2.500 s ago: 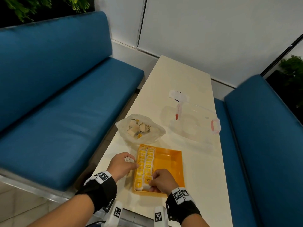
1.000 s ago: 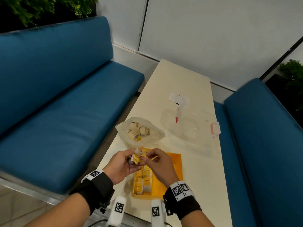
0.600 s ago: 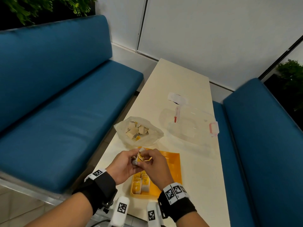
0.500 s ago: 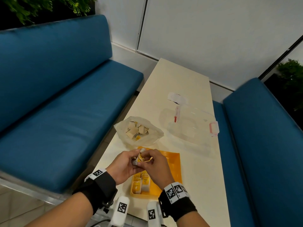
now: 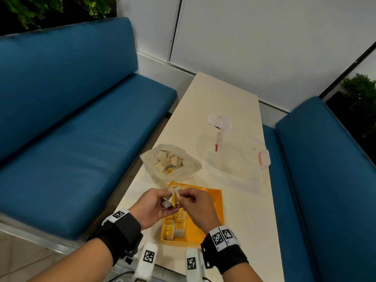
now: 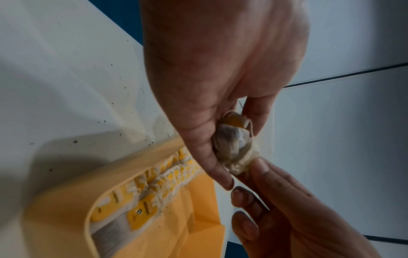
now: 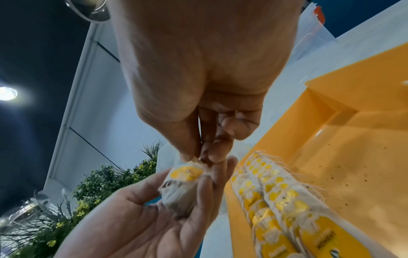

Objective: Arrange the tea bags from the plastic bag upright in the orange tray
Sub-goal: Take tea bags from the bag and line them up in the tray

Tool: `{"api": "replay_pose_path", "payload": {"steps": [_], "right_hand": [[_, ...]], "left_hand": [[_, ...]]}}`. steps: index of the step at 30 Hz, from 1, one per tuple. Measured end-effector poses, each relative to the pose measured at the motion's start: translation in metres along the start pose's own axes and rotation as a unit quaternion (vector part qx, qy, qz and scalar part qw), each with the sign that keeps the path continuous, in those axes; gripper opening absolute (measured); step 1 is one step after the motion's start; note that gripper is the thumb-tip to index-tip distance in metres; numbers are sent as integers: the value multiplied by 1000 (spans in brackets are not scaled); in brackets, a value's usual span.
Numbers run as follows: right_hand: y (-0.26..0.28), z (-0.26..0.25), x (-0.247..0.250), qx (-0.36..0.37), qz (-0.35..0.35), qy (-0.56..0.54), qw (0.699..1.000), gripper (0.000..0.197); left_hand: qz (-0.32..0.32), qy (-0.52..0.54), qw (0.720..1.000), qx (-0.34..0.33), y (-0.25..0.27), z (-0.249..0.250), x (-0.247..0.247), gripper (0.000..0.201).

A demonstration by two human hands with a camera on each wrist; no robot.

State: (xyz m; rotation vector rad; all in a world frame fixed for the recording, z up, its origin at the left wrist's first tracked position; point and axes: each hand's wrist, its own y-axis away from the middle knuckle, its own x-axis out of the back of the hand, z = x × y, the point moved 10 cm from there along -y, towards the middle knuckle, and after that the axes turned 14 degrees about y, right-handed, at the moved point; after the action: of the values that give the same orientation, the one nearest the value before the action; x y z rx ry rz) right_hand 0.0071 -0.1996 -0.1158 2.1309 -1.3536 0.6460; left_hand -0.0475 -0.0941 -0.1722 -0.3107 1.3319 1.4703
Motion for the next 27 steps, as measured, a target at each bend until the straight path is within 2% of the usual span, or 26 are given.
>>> {"api": "replay_pose_path", "payload": {"steps": [3,6,9,16,18,22,24,27], "right_hand": [[2,-5,0,10,-6,0,1000,16],[3,-2,7,3,31,38,999,19],[3,-1,17,-4,62,43,997,27],[-1,5,29,-36,36,38,998,32],[-2,4,32,-33,37,36,998,26],[-2,-4,40,-1,62,63,996,7],[-2,-5,41,9,69,83,994,7],[-2,-2,37,1,51,55,997,8]], "left_hand": [[4,-10,1000,4,-1,-2,2,27],[2,-42,999,-13,-3,-2,3,23],[16,-57,998,-30,-5,2,9,34],[40,-166,982,-78,-4,14,14,50],[39,-214,970,-106,-3,19,11,50],[-3,-273,951,-144,-3,19,-3,46],[-1,-305,939,-161,-3,19,-7,34],[20,-341,921,-188,-4,23,-9,12]]}}
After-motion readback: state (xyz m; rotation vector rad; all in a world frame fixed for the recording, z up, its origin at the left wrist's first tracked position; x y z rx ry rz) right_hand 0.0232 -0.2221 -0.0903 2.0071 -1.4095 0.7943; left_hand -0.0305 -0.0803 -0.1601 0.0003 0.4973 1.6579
